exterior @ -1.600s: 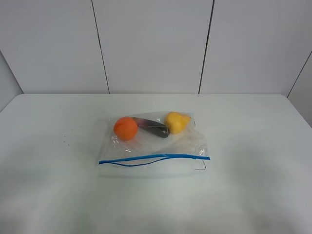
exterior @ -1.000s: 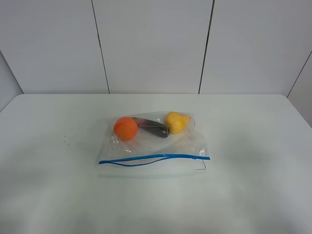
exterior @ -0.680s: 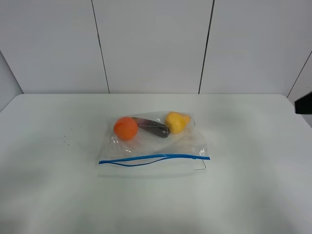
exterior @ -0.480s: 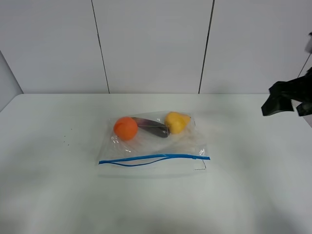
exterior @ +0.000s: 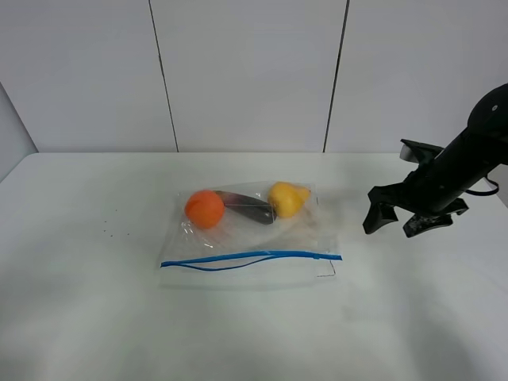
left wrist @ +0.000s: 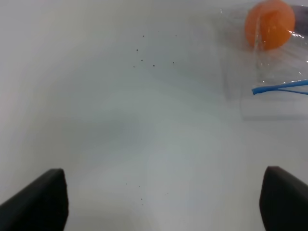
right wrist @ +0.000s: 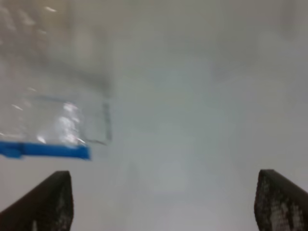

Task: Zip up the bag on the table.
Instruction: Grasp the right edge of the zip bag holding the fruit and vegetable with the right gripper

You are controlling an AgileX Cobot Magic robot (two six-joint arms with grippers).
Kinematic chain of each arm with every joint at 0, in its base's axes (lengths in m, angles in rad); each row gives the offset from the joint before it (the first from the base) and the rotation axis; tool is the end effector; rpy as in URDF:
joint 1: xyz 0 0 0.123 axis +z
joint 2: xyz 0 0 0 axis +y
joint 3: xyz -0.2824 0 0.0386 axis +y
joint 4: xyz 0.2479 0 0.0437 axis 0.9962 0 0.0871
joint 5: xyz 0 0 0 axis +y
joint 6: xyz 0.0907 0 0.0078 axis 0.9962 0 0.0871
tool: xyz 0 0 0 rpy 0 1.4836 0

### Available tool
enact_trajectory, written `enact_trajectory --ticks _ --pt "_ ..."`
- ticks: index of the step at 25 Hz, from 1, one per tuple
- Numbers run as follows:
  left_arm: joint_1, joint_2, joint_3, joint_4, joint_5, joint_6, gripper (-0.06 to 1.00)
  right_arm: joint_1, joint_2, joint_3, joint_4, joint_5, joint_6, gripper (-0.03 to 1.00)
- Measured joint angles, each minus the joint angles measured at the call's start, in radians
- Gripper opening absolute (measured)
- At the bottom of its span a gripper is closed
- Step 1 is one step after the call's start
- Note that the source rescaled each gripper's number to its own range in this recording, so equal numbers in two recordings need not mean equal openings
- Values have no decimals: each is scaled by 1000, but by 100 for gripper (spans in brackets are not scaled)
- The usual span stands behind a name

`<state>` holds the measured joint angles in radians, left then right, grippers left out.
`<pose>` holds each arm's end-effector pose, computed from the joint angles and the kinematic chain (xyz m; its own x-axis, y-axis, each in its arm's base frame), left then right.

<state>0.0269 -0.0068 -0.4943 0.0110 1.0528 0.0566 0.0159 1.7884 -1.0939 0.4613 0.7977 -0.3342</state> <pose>-0.0049 0.0007 0.2762 -0.4491 0.0499 -0.8921 -0.0076 0.9982 0.0597 0.3354 0.0344 0.1811 -0.9756 -0.0156 -0.2192 -0.0850 0.9467 0.3108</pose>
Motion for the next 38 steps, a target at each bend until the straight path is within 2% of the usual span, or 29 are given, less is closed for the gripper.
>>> enact_trajectory --ticks 4,6,9,11,16,19,25,32,38 --pt "0 0 0 0 0 0 100 0 68 0 216 -13 -231 96" --pt "0 0 0 0 0 0 100 -4 105 0 300 -12 -312 95" --pt "0 0 0 0 0 0 100 -44 167 -2 409 6 -419 86" --pt "0 0 0 0 0 0 100 -87 212 -2 488 64 -498 81" --pt "0 0 0 0 0 0 100 -159 293 -3 657 236 -649 78" --pt "0 0 0 0 0 0 100 -156 329 -3 698 268 -685 77" --pt "0 0 0 -1 0 0 100 -98 378 -3 730 243 -735 77" --pt "0 0 0 -1 0 0 100 -93 425 -4 767 245 -776 73" --pt "0 0 0 -1 0 0 100 -93 429 -4 779 241 -781 55"
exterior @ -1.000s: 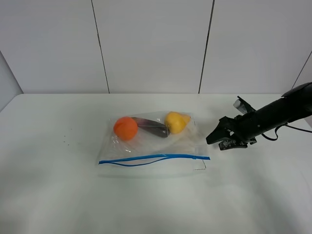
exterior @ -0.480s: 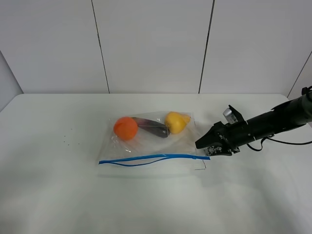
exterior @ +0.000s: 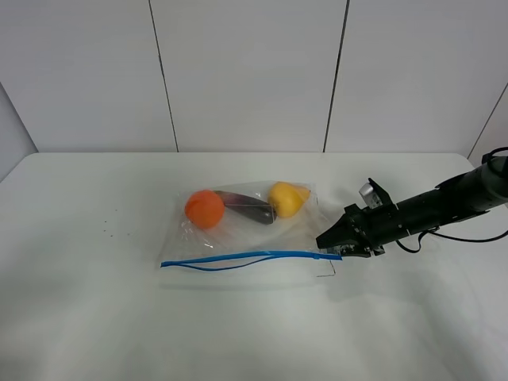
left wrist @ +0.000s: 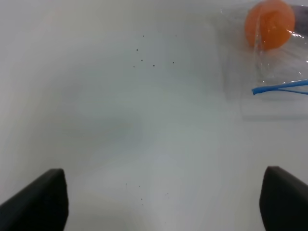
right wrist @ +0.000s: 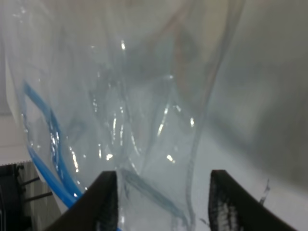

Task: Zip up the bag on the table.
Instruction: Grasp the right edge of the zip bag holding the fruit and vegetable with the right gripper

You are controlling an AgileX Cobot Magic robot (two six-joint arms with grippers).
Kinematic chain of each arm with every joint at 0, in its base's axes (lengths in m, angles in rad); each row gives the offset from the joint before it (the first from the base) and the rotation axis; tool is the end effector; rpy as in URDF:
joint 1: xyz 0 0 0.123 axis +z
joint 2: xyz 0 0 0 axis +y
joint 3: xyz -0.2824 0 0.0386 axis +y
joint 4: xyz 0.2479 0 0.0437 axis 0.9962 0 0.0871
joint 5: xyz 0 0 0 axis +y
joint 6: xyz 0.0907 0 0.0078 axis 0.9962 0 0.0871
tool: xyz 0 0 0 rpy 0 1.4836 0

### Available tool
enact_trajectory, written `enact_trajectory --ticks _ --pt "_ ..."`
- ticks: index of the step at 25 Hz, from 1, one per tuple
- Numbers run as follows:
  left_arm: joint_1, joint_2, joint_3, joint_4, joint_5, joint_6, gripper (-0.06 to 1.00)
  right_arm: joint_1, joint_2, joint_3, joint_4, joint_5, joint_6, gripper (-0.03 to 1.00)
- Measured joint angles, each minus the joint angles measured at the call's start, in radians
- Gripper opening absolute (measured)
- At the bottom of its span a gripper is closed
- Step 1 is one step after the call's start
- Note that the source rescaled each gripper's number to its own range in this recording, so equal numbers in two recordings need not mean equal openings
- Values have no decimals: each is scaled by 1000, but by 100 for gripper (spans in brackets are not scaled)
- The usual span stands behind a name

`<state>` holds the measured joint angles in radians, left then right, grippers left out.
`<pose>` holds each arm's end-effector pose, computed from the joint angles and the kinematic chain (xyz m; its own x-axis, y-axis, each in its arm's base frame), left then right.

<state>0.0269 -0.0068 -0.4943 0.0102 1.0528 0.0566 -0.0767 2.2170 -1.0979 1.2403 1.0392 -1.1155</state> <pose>-0.0049 0.0007 0.2762 -0.4491 0.0495 -0.8921 -0.0072 0.9982 0.0590 0.3548 0.0472 0.0687 -0.9890 -0.0049 -0.1478 -0.1227 0.5845 0.8021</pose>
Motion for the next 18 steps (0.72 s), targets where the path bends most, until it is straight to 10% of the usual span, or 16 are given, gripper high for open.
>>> enact_trajectory --ticks 18 --pt "0 0 0 0 0 0 100 0 1 0 50 -14 -40 50"
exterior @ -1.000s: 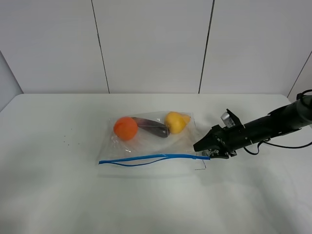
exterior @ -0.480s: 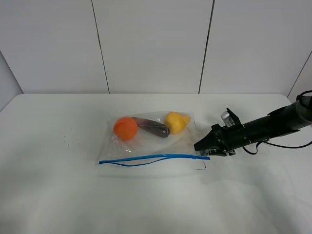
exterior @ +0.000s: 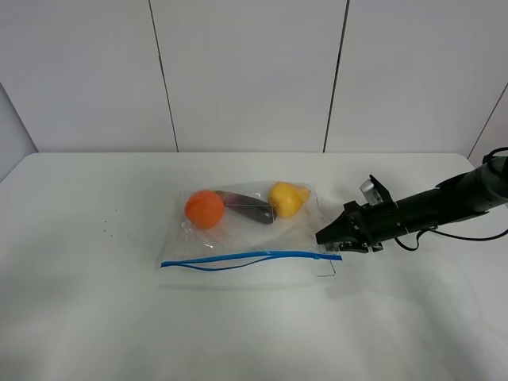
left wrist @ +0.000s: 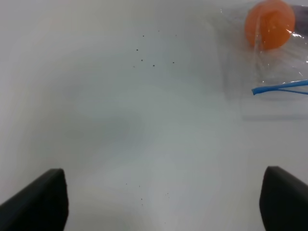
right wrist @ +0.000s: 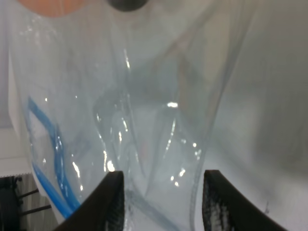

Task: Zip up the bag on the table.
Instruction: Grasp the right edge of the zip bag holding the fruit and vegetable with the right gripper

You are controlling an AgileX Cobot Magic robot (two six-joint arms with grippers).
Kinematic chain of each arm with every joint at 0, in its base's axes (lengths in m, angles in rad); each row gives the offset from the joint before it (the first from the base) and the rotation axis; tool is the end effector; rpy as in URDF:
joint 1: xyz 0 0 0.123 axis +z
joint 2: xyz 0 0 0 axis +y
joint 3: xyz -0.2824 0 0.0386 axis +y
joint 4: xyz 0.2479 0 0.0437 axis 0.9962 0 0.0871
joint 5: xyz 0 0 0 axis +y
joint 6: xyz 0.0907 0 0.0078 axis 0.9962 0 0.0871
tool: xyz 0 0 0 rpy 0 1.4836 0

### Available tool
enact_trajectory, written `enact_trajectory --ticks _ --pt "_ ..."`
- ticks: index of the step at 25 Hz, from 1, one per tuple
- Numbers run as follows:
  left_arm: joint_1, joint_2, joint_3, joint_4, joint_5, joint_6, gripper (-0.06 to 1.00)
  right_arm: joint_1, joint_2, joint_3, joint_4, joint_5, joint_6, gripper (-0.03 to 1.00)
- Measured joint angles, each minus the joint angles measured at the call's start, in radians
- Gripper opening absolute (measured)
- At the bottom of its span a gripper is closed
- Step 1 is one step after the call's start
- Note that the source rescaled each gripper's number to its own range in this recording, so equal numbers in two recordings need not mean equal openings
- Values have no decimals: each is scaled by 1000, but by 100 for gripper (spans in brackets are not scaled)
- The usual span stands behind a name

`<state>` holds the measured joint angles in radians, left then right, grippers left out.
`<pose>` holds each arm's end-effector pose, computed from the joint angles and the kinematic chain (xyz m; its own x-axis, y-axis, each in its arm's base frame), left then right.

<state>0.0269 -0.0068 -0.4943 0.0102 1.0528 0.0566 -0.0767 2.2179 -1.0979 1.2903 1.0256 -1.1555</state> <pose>-0.0049 0.0007 0.2762 -0.4491 0.0495 -0.8921 -0.0072 0.9982 0.0590 0.3587 0.0475 0.0694 -0.9827 0.0231 -0.1840 -0.1367 0.5798 0.8032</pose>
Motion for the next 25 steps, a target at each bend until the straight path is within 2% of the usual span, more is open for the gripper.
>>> enact_trajectory --ticks 13,20,25 --pt "0 0 0 0 0 0 100 0 28 0 27 13 -6 48" --pt "0 0 0 0 0 0 100 0 47 0 54 42 -29 31" --pt "0 0 0 0 0 0 100 0 47 0 34 49 -22 27"
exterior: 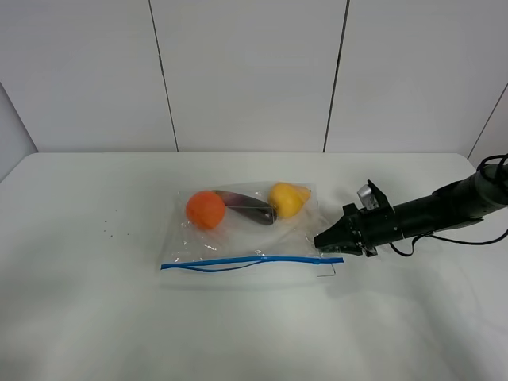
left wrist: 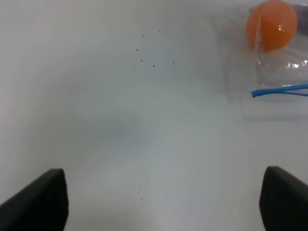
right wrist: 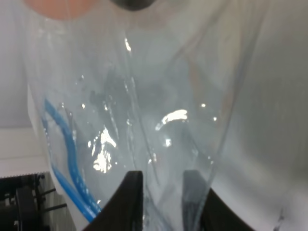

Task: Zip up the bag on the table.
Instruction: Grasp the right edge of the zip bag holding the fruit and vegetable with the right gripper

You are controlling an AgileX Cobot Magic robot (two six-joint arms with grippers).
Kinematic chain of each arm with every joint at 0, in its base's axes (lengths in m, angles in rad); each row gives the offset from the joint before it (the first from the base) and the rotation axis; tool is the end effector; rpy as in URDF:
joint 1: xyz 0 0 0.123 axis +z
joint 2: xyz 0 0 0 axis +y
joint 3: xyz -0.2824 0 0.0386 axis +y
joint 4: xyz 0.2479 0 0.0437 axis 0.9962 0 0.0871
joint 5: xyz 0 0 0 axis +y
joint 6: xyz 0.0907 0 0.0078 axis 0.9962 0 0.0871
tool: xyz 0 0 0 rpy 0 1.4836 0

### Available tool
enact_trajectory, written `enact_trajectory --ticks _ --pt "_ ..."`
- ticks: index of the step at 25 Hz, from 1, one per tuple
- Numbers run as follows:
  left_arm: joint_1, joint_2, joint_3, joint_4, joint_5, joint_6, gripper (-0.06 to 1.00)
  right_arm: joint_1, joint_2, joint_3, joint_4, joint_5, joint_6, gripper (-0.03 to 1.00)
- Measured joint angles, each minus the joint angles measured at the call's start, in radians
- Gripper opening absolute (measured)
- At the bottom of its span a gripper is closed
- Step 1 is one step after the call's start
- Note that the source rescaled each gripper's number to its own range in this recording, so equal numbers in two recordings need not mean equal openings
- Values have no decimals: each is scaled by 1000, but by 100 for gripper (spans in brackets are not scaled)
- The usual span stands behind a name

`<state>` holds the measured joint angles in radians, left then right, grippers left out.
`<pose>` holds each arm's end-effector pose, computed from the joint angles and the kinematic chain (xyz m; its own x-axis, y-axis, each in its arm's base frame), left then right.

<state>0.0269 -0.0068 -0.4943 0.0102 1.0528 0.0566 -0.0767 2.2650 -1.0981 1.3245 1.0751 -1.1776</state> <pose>-0.0049 0.0007 0.2762 -0.4491 0.0495 -0.8921 -0.0072 0.9982 0.0590 0.3560 0.0506 0.0573 -0.9889 0.0274 -0.1462 -0.1097 0.5295 0.8412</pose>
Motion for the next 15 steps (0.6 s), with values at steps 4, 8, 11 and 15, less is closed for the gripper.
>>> enact_trajectory --ticks 4,8,11,15 --pt "0 0 0 0 0 0 100 0 0 0 -10 9 9 27" --pt "0 0 0 0 0 0 100 0 0 0 -20 12 12 27" --pt "0 0 0 0 0 0 100 0 0 0 -26 14 13 27" --pt "0 0 0 0 0 0 100 0 0 0 -28 15 17 26"
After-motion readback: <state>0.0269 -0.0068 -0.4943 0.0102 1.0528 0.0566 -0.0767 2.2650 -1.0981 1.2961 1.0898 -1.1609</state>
